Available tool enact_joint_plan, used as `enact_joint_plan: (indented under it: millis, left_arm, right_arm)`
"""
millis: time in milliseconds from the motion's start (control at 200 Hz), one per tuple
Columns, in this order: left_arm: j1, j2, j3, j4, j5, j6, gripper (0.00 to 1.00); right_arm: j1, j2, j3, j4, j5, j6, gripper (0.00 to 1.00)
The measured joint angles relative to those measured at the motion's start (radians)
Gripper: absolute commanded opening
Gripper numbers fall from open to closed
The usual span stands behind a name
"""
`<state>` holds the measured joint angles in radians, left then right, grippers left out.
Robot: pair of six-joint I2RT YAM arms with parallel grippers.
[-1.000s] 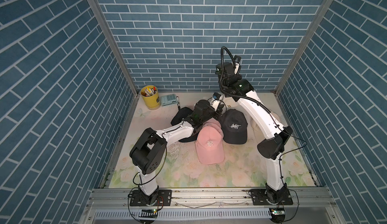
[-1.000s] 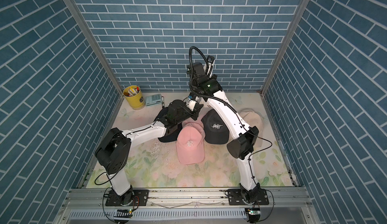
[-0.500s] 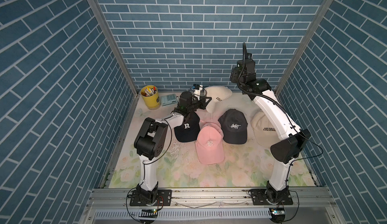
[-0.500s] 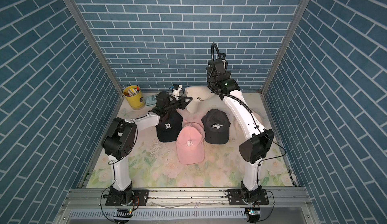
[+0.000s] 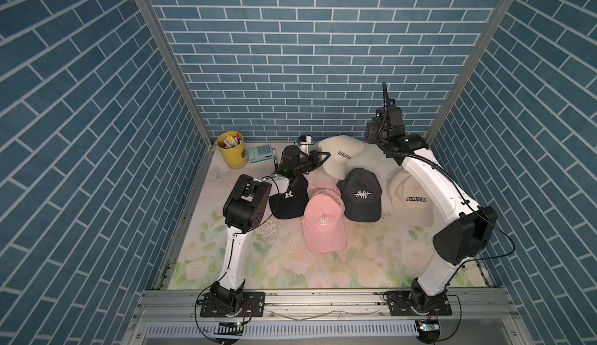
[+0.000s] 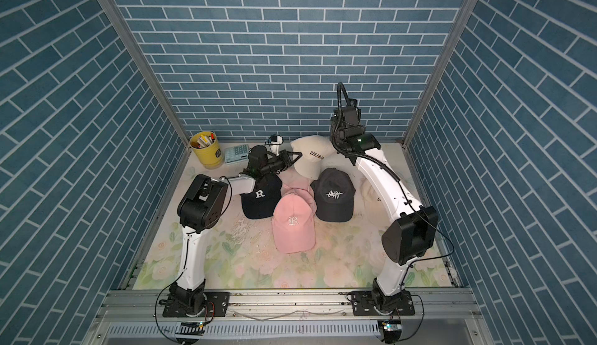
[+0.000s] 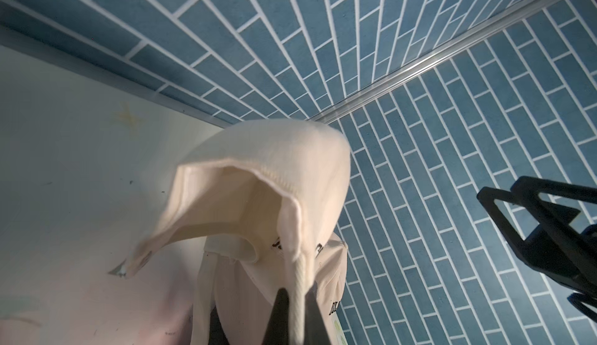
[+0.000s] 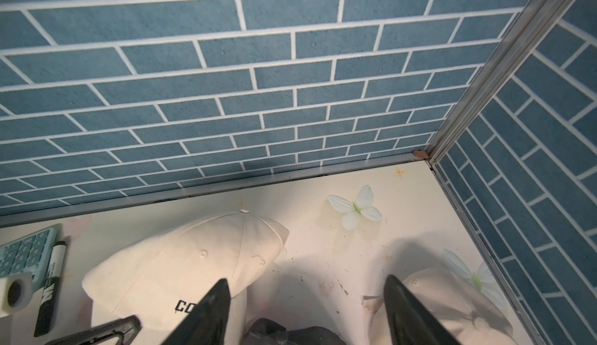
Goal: Open the adjustable buckle of the baseball cap
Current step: Place the baseball cap at the center of the board.
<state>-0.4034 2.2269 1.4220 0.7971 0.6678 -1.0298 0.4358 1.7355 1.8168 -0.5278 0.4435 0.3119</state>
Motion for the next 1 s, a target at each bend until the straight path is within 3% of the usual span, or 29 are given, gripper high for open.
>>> enact_joint_plan:
  millis: [120, 165, 280, 325, 370, 390, 405, 625, 775, 805, 850, 1000]
  left_arm:
    - [0.017, 0.001, -0.007, -0.027, -0.003, -0.01, 0.05]
    - [0.023, 0.001, -0.007, -0.045, 0.0, -0.013, 0.1]
    - [0.031, 0.0, -0.002, -0.144, -0.012, 0.025, 0.53]
    - [0.033, 0.0, 0.01, -0.218, -0.024, 0.058, 0.64]
    - [0.035, 0.0, 0.026, -0.305, -0.047, 0.084, 0.83]
    - [0.036, -0.002, 0.03, -0.336, -0.056, 0.108, 0.96]
    - [0.035, -0.003, 0.032, -0.357, -0.065, 0.111, 1.0]
    - [0.04, -0.097, 0.066, -0.686, -0.237, 0.289, 1.0]
    - [0.038, -0.212, 0.099, -0.802, -0.376, 0.415, 1.0]
    - [0.036, -0.24, 0.099, -0.813, -0.399, 0.441, 1.0]
    - [0.033, -0.277, 0.099, -0.823, -0.424, 0.472, 1.0]
    - [-0.012, -0.382, 0.095, -0.816, -0.535, 0.608, 1.0]
  right_arm:
    - [-0.001, -0.006, -0.018, 0.011, -0.017, 0.005, 0.74]
    - [-0.001, -0.008, -0.026, 0.013, -0.021, 0.005, 0.74]
    - [-0.005, -0.017, -0.042, 0.013, -0.024, 0.015, 0.74]
    - [-0.01, -0.03, -0.06, 0.017, -0.025, 0.024, 0.75]
    - [-0.018, -0.047, -0.084, 0.02, -0.025, 0.026, 0.75]
    - [-0.022, -0.056, -0.096, 0.02, -0.025, 0.029, 0.75]
    - [-0.025, -0.063, -0.103, 0.021, -0.025, 0.03, 0.75]
    - [-0.063, -0.134, -0.18, 0.037, -0.022, 0.044, 0.76]
    - [-0.089, -0.151, -0.229, 0.063, -0.021, 0.035, 0.79]
    - [-0.094, -0.157, -0.251, 0.076, -0.022, 0.027, 0.81]
    - [-0.105, -0.168, -0.294, 0.102, -0.024, 0.016, 0.99]
    - [-0.173, -0.23, -0.509, 0.24, -0.053, -0.044, 0.99]
